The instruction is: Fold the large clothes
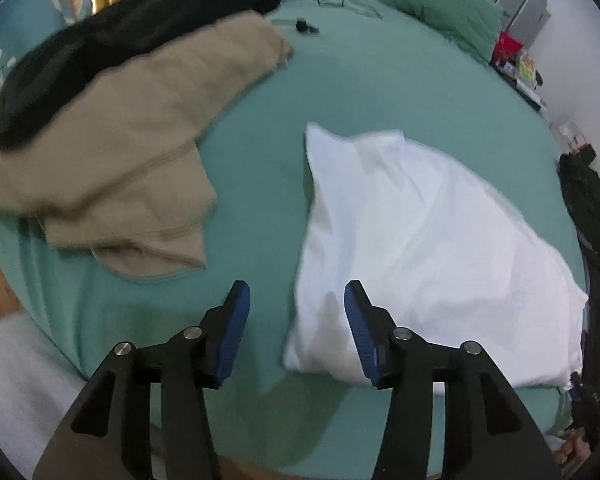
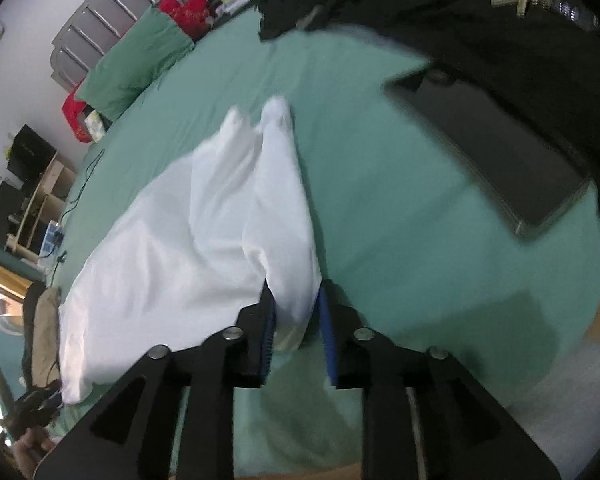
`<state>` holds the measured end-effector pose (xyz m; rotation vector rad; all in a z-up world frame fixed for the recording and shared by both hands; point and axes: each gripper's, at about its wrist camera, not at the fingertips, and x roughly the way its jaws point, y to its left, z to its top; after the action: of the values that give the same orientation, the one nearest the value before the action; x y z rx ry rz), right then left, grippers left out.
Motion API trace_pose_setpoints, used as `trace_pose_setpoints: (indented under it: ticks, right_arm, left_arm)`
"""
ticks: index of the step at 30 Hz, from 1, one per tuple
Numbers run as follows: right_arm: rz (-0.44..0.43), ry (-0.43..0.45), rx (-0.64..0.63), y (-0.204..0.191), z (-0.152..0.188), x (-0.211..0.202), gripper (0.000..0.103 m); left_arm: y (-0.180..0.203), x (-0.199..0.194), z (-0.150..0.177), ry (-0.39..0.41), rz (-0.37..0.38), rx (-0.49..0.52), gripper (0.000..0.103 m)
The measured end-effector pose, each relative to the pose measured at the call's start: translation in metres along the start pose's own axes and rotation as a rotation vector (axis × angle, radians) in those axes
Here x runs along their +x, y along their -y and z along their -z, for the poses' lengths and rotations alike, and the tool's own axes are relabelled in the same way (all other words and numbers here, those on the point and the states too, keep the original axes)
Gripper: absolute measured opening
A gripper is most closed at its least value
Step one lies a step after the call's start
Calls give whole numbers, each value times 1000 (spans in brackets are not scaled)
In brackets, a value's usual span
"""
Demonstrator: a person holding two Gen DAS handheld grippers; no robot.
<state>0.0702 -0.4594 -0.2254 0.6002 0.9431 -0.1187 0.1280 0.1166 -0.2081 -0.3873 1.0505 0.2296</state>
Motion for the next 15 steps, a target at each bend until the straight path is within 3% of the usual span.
trace_pose_setpoints:
  ticks: [3,7,12,15]
  right_arm:
    - [63,73,-61,-9,-21,-5,34]
    - [69,139,-94,-9,-55,1,35]
    - [-6,82,-93,-20,-93,37,36]
    - [2,62,-126,-31,-97,53,36]
  left_arm:
    - [0,5,-26,24,-11,44,56]
    - [13,26,-59,32,-18,137,58]
    - [37,68,-93,14,-13,237,59]
    - [41,97,-108,-25,-45,254,59]
